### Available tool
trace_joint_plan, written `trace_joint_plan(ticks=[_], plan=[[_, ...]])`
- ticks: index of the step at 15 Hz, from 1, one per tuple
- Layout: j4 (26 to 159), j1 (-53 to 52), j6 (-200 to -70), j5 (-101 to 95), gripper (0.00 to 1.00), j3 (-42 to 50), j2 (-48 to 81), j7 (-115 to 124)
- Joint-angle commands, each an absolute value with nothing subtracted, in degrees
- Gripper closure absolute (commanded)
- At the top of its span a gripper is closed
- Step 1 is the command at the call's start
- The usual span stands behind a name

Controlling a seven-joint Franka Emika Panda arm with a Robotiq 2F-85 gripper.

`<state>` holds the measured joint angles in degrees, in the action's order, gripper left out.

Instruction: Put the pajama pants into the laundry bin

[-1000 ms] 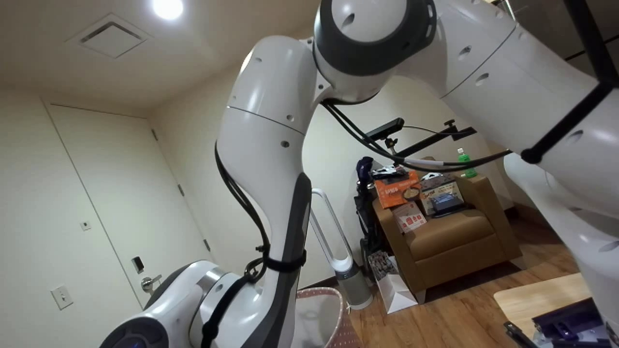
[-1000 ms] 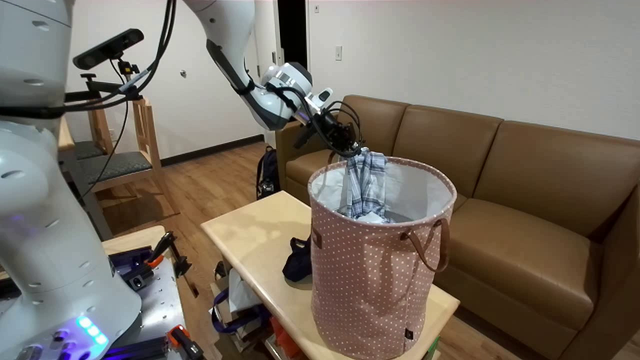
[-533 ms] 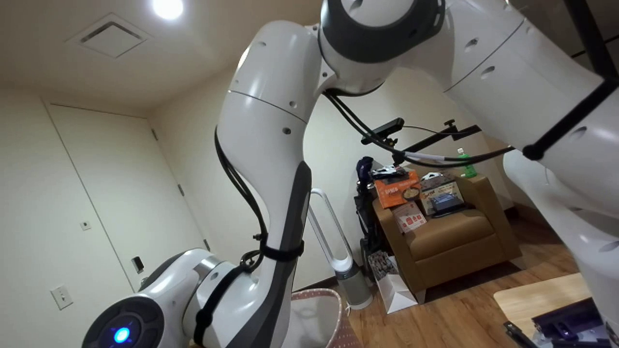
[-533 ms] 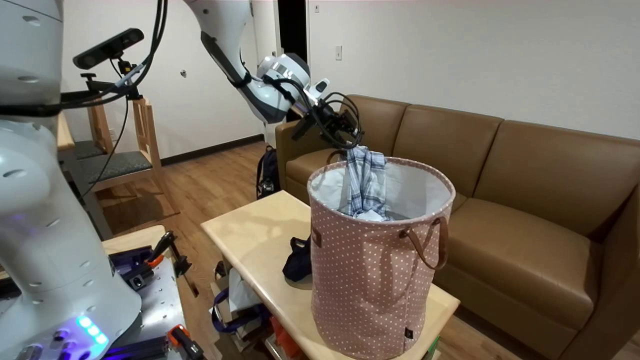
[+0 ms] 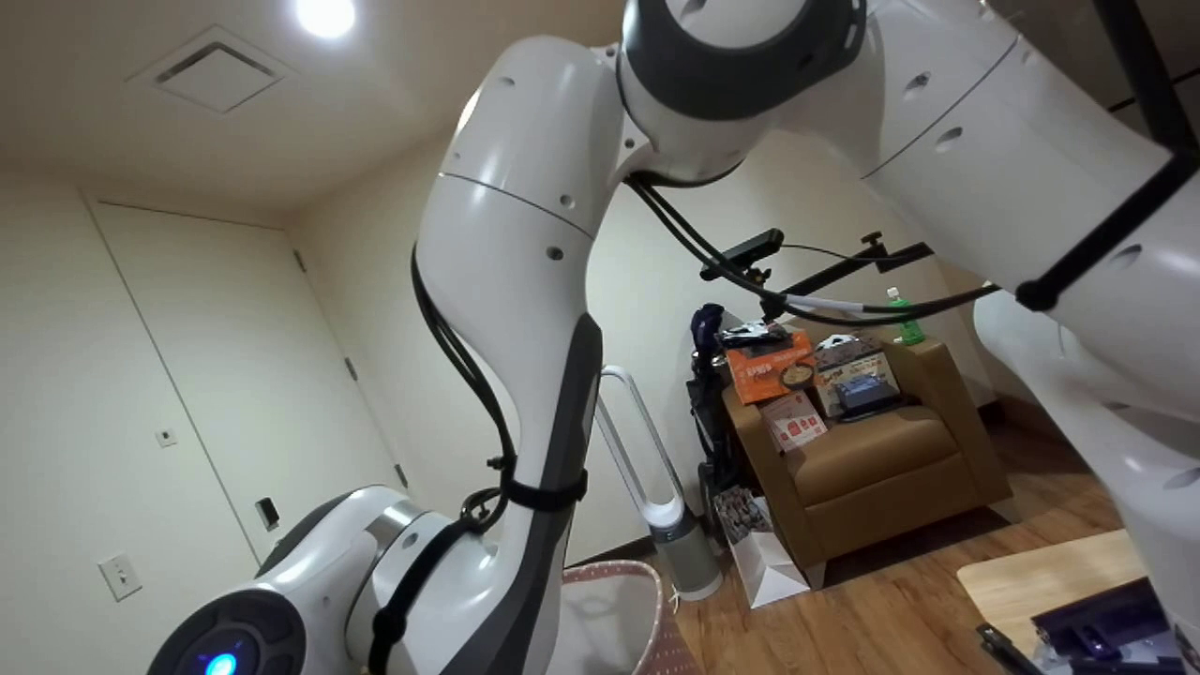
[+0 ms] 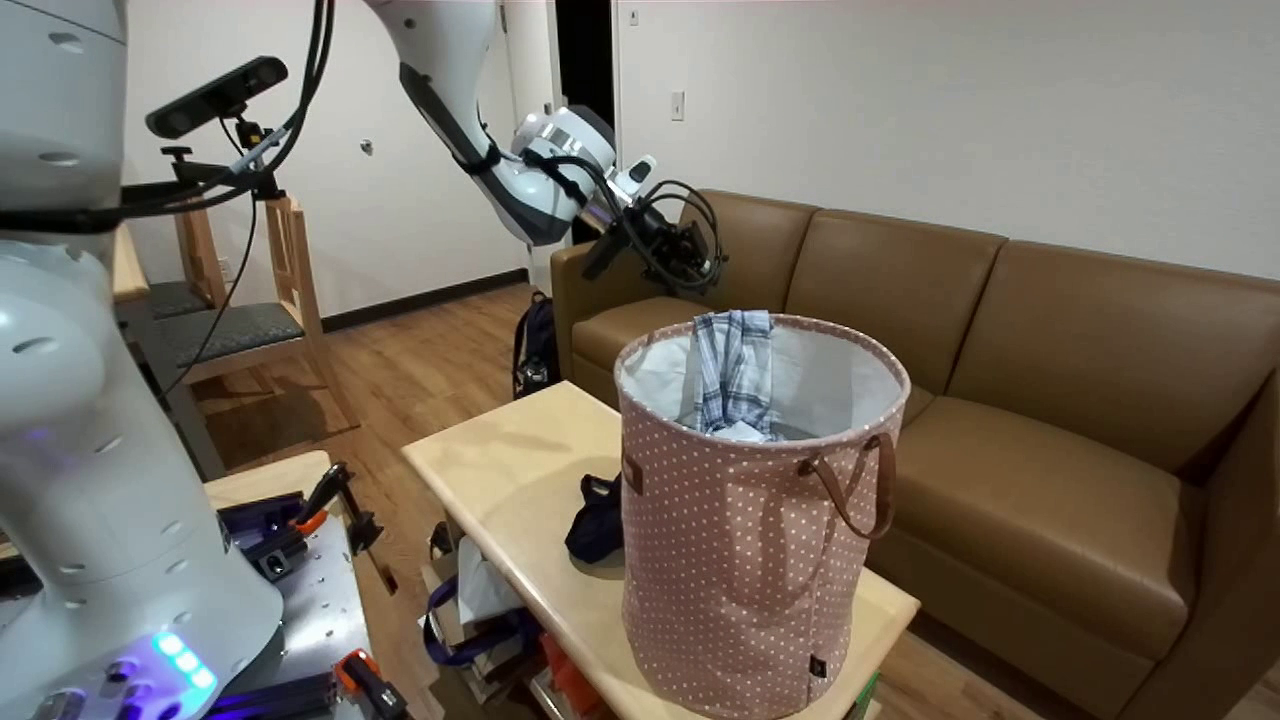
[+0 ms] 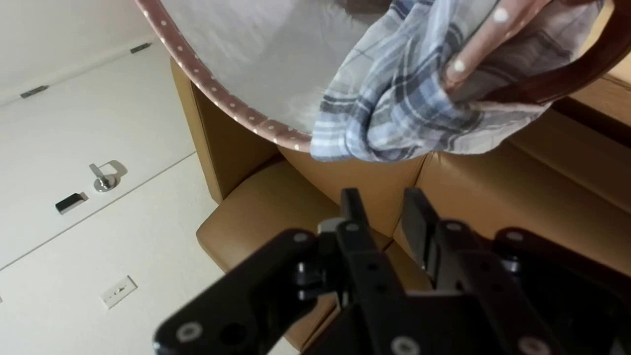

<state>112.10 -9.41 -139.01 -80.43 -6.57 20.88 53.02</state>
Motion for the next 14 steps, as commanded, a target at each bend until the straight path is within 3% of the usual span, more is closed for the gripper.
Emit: trace_joint_plan(ticks=[1,7,14], plan=[[111.3,-9.7,-140.1,-79.5,0.42,-7.5,21.9,47.9],[106.5,-12.9,-137.9,-78.5,0.03,-9.4,27.5,36.5],[99.7,-16.0,-119.7,-78.6,0.00,-6.9,33.8,27.6]])
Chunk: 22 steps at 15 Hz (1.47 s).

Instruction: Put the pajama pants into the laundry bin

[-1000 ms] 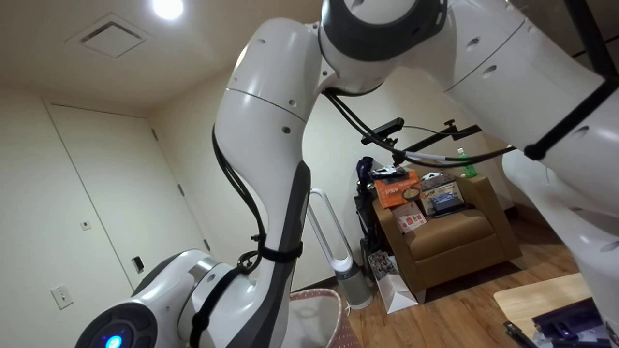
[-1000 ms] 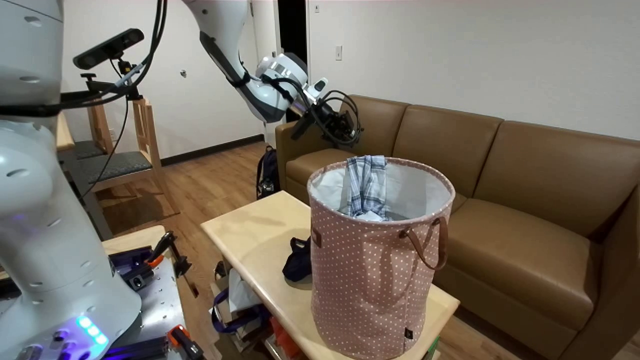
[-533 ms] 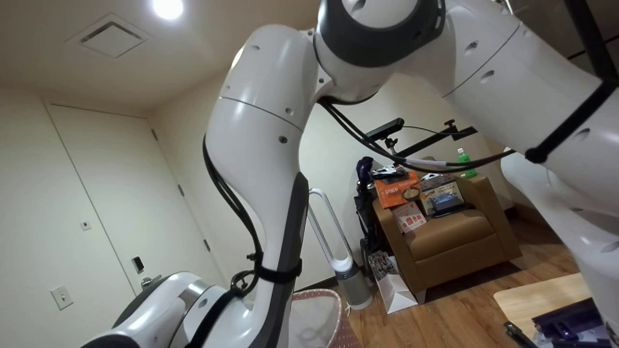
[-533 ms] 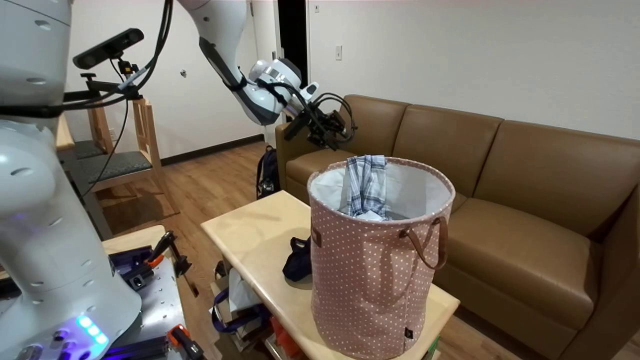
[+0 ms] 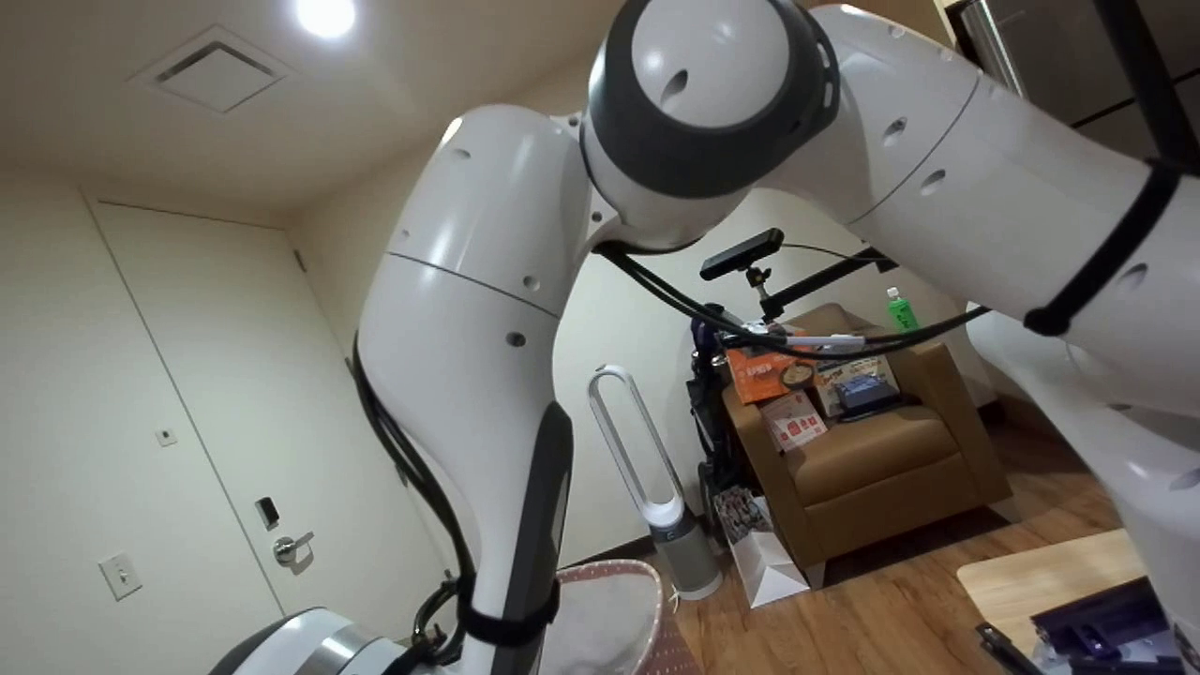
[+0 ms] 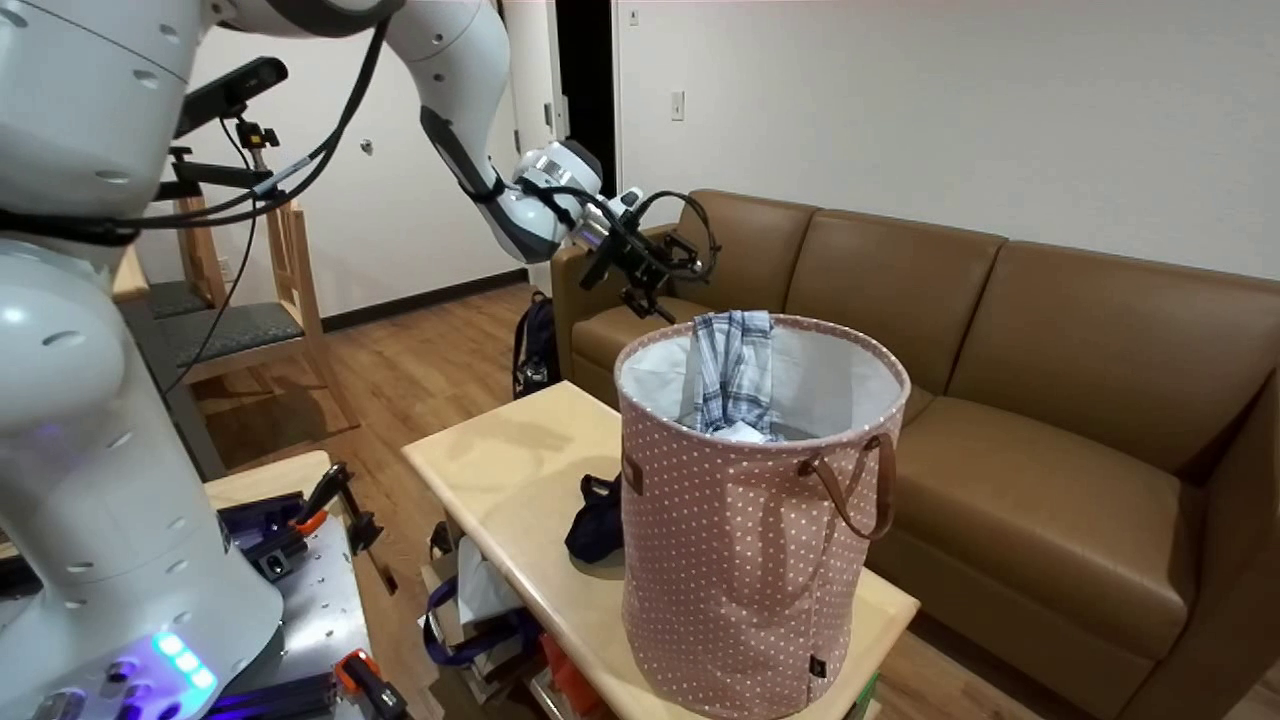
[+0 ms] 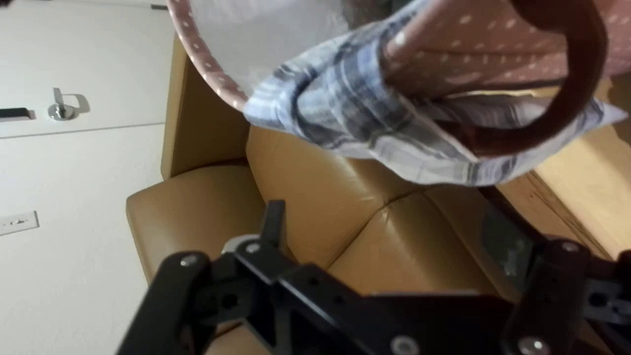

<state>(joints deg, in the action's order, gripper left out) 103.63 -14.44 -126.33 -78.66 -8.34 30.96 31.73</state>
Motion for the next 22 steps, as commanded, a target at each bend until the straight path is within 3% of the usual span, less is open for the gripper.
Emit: trace_joint_plan(ticks=[1,4,6,16,19,22], plan=[[98.7,-15.8,-118.1,-78.7,0.00,-6.7,34.8,26.7],[96.0,-15.4,-114.6,-78.5,0.00,-6.2,37.4,23.6],[94.4,-15.5,-113.6,-79.2,0.28,-5.8,38.7,22.7],[94.2,-15.4,-114.7,-80.6,0.94,-5.6,39.2,24.0],[95.3,-14.9,-116.6,-79.8,1.00,-6.6,37.4,24.0],[96.7,-14.5,-118.6,-79.2,0.99,-7.5,35.2,24.8]])
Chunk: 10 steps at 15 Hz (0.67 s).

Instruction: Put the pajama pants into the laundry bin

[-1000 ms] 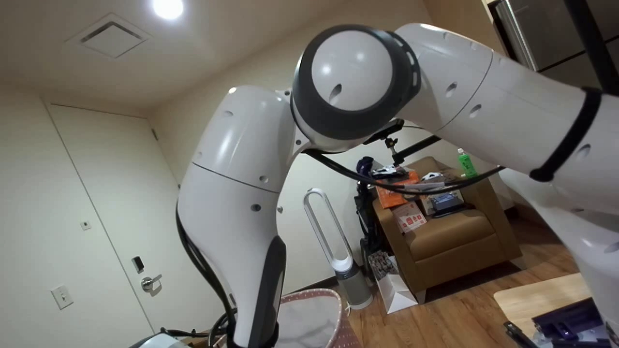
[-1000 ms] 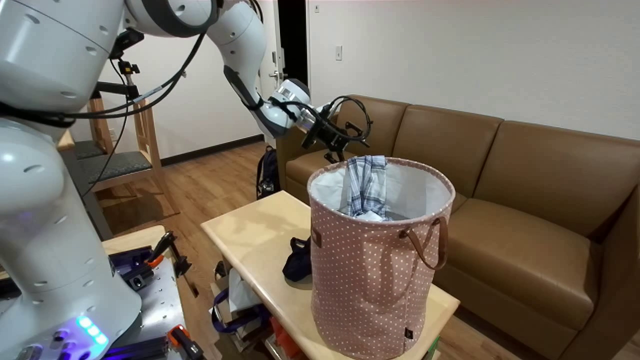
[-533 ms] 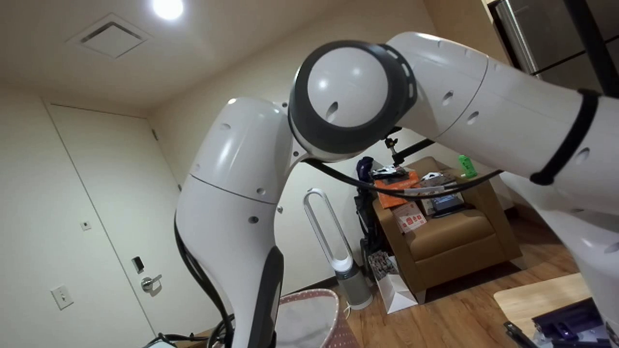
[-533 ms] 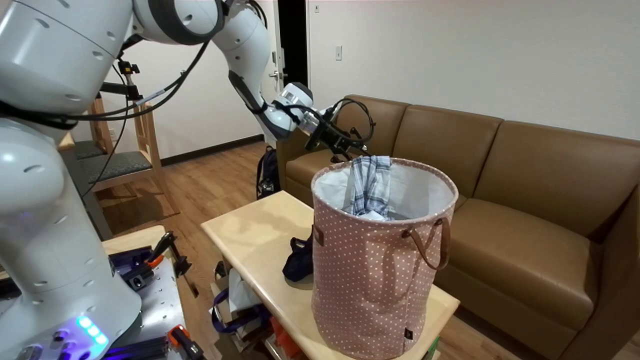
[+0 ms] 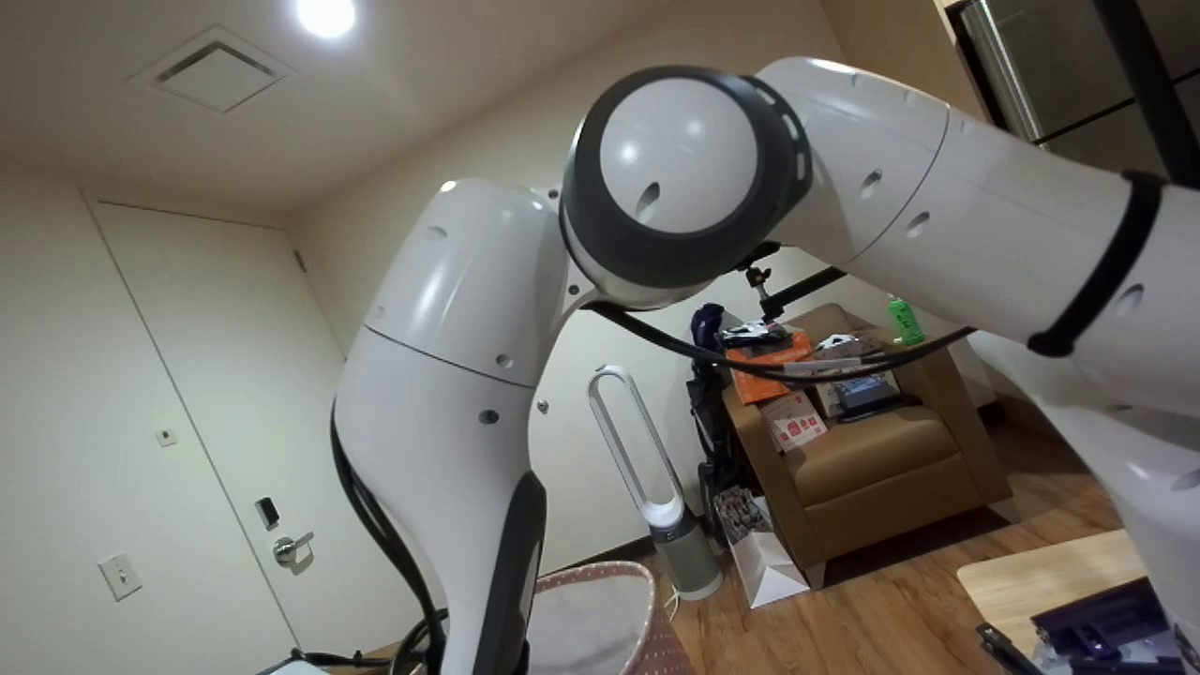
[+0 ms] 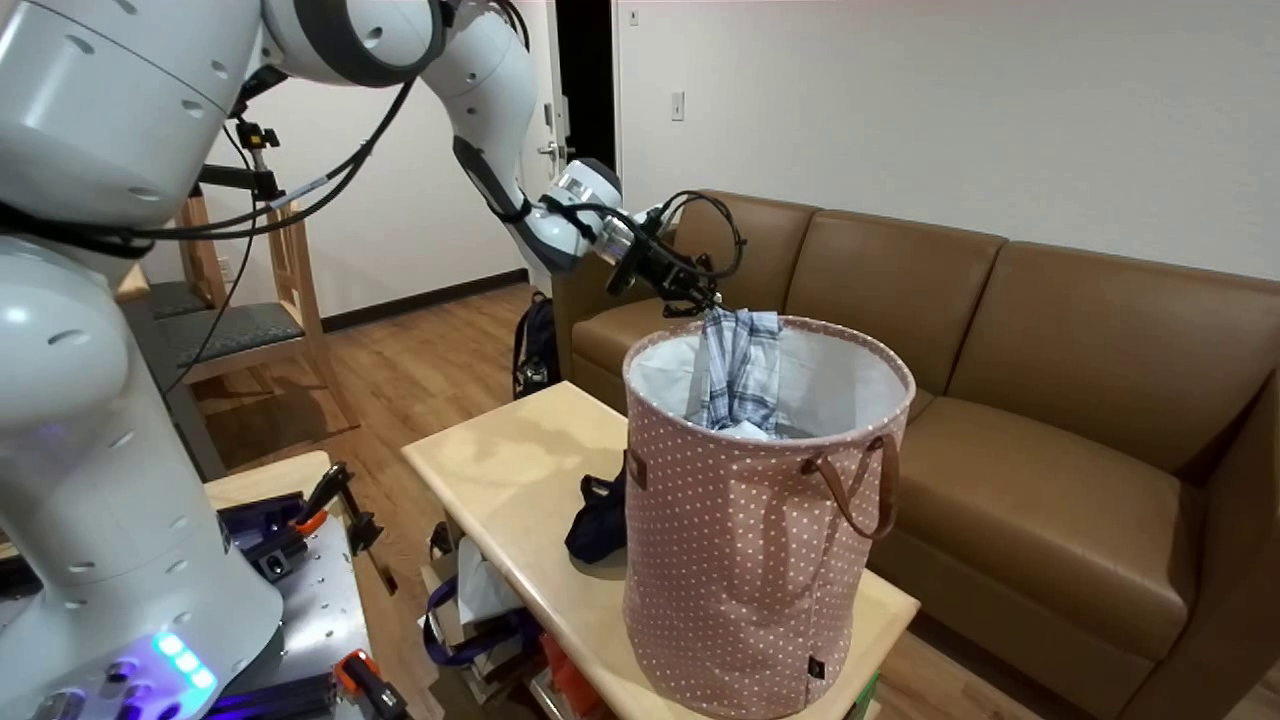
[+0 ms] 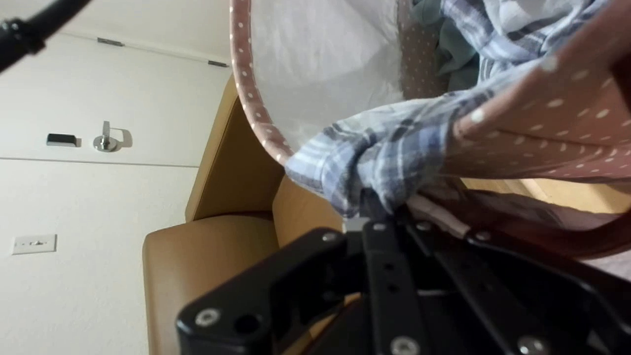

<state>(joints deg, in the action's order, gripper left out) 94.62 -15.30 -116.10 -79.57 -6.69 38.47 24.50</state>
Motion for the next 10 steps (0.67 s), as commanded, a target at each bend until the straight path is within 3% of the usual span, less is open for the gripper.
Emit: trace_joint_plan(ticks=[1,10], plan=[[97.0,-14.3,-119.4,-79.0,0.99,-7.7,34.5,25.0],[110.7,-10.0,-123.7,-76.6,0.99,-5.6,17.6,42.8]])
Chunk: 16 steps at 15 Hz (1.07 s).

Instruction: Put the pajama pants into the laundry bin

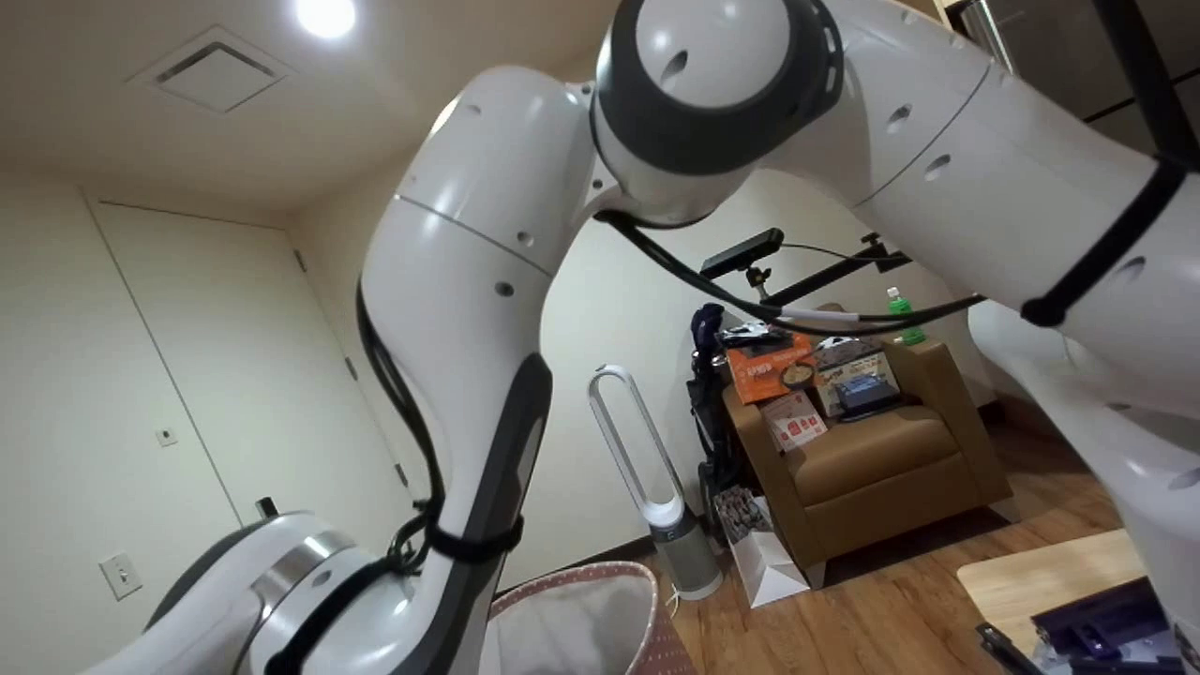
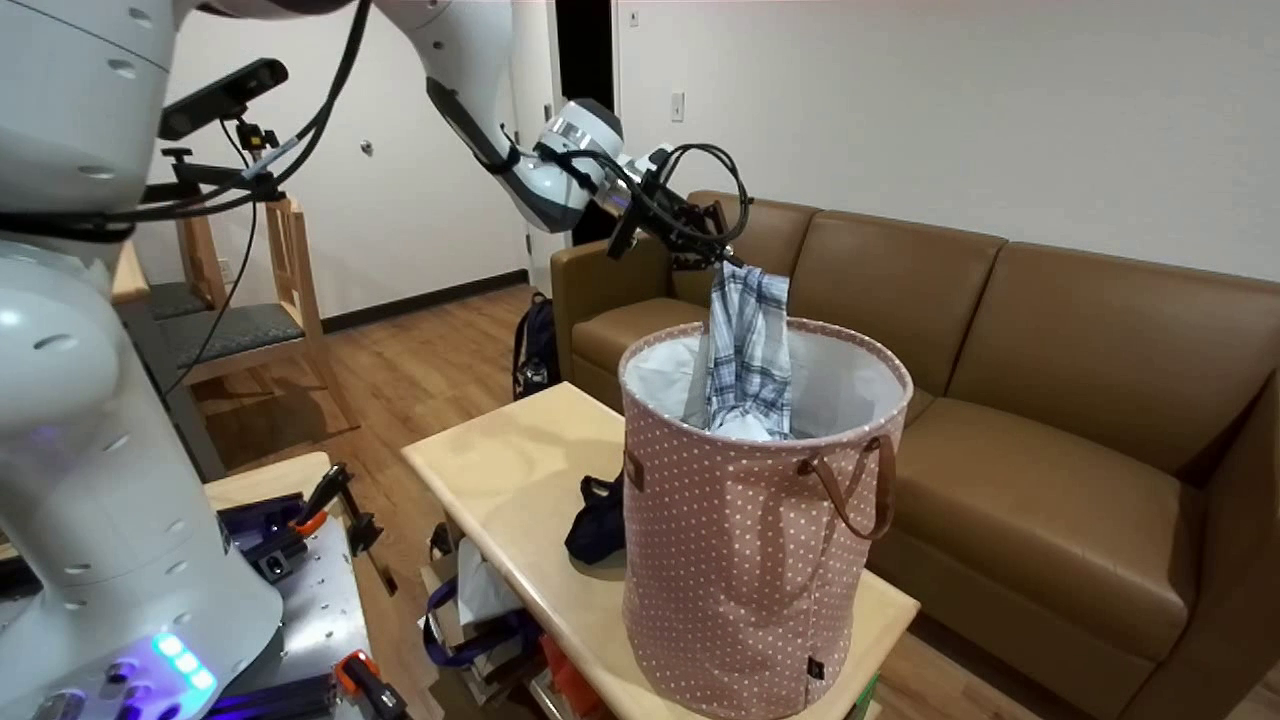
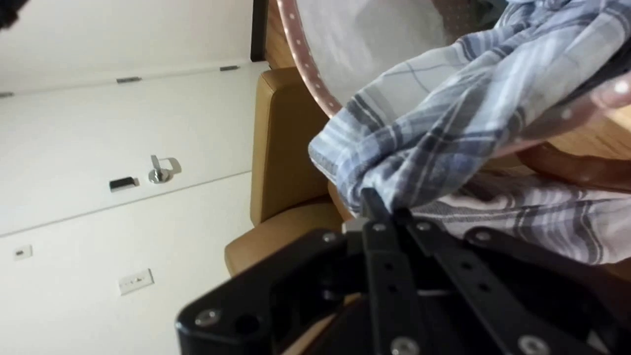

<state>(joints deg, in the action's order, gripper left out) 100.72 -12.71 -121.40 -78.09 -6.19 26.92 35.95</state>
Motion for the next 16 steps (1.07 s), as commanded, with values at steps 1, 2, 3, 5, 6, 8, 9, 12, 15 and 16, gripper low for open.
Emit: trace_joint_plan(ticks=[1,2,3,5,6,8,9,12,15,16], plan=[[113.6,-9.1,-123.8,-76.4,0.99,-5.1,15.1,45.6],[116.4,-8.3,-123.6,-76.1,0.99,-4.7,12.6,48.2],[119.4,-7.5,-123.4,-75.6,0.99,-4.3,10.0,50.9],[125.7,-6.1,-123.2,-74.9,0.99,-3.6,4.6,56.4],[128.9,-5.6,-123.1,-74.5,0.99,-3.3,1.8,59.1],[135.2,-4.5,-123.1,-73.7,0.99,-2.6,-3.7,64.4],[138.2,-4.1,-122.4,-72.9,0.99,-2.2,-6.3,66.5],[144.5,-2.7,-122.8,-69.2,0.99,-0.5,-9.9,70.9],[146.0,-1.5,-129.6,-69.2,0.99,1.5,-6.7,72.0],[144.9,-1.4,-135.2,-70.5,0.99,2.0,-3.8,71.7]])
